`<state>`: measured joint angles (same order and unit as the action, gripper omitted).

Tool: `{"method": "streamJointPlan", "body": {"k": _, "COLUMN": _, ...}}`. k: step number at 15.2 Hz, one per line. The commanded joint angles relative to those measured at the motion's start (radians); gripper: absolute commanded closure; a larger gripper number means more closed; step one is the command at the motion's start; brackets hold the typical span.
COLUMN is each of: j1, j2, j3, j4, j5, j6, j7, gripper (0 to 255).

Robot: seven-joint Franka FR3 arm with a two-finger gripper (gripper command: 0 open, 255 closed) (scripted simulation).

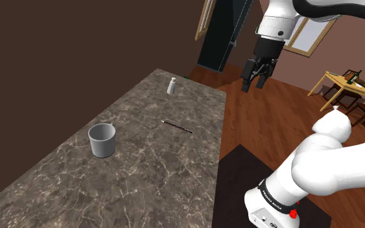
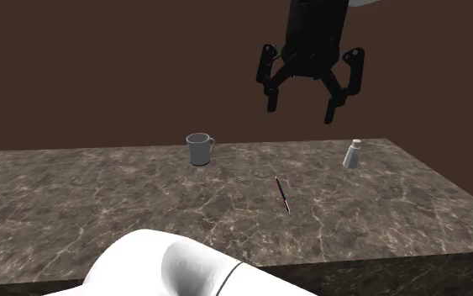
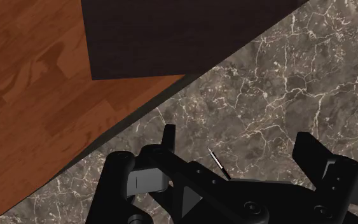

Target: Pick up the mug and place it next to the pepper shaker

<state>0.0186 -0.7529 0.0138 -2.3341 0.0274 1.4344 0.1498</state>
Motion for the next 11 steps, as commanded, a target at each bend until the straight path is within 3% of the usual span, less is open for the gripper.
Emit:
{"method": "streamJointPlan", "body": {"k": 1, "j1": 0.0, "j2": 0.0, "j3": 0.0, "j4": 0.0, "j5": 0.0, "j6": 0.0, "j7": 0.0, "gripper": 0}}
{"method": "streamJointPlan", "body": {"k": 11, "j1": 0.062, "j2": 0.207, "j3": 0.174, "j4": 0.006, "j5": 0.092, "j6": 0.238, "j7": 0.163, "gripper": 0}}
